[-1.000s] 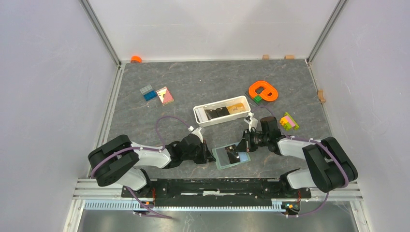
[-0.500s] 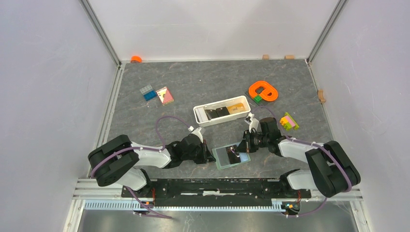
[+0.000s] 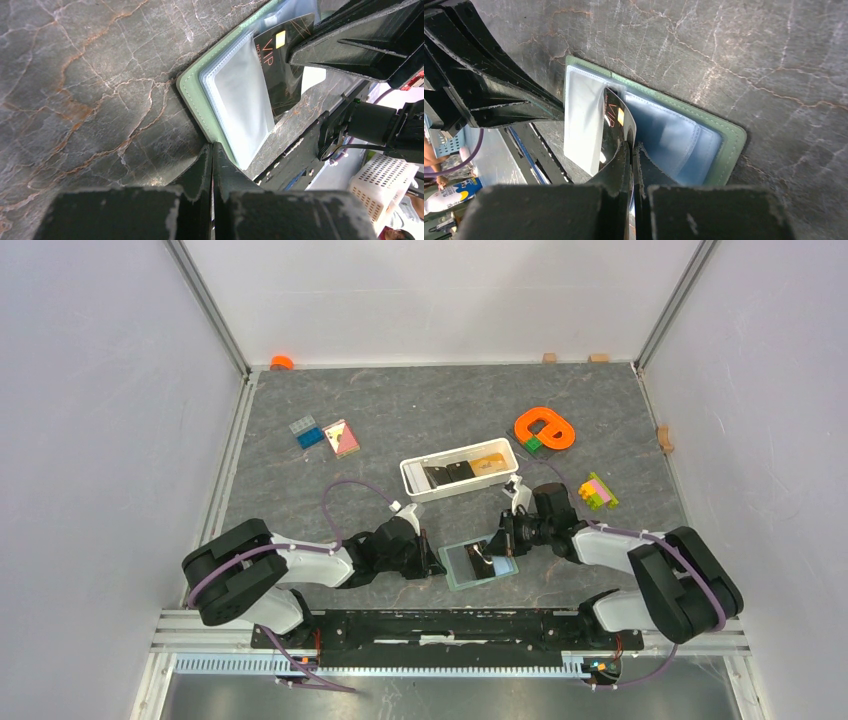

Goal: Put the credit cards into the card holder
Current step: Insert the credit card into the card holder.

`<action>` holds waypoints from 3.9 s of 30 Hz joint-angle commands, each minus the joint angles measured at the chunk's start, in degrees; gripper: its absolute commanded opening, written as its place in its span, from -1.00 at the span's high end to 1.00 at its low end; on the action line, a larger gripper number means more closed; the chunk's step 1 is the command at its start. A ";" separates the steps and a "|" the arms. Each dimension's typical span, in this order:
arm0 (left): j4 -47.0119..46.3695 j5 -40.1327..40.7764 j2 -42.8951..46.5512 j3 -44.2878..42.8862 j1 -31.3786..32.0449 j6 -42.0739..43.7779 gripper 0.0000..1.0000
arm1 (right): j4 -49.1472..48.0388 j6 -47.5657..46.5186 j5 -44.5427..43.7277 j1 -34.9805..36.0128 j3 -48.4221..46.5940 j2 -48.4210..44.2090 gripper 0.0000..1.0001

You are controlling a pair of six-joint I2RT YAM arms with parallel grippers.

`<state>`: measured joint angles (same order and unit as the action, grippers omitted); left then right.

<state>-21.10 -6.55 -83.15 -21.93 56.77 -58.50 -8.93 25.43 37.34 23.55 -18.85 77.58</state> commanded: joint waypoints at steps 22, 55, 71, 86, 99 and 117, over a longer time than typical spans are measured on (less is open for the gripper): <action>3.00 3.61 1.01 0.12 0.36 -0.16 0.96 | 17.92 -4.51 -21.32 5.19 -3.65 -1.02 1.00; 1.97 2.98 0.63 -1.01 0.35 2.05 0.96 | 21.21 -5.42 -20.12 8.74 -5.47 4.91 1.00; -0.82 2.15 -1.47 -1.58 0.35 1.73 0.95 | 12.56 3.28 -18.28 12.69 -3.78 5.11 1.00; -1.85 3.71 -0.41 0.18 0.36 0.23 0.96 | 18.50 2.59 -23.17 14.72 -8.48 -0.99 0.34; -1.57 3.81 -0.67 0.17 0.30 -0.02 0.96 | 22.98 2.11 -26.08 14.69 -8.94 -8.03 0.09; -1.57 3.21 -1.28 -0.24 0.35 0.01 0.96 | 13.42 6.90 -18.90 16.08 -5.03 -6.84 0.63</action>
<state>-21.85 -4.64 -83.42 -22.11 57.04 -58.48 6.24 31.42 17.17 38.87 -23.94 70.06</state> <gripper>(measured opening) 0.028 0.211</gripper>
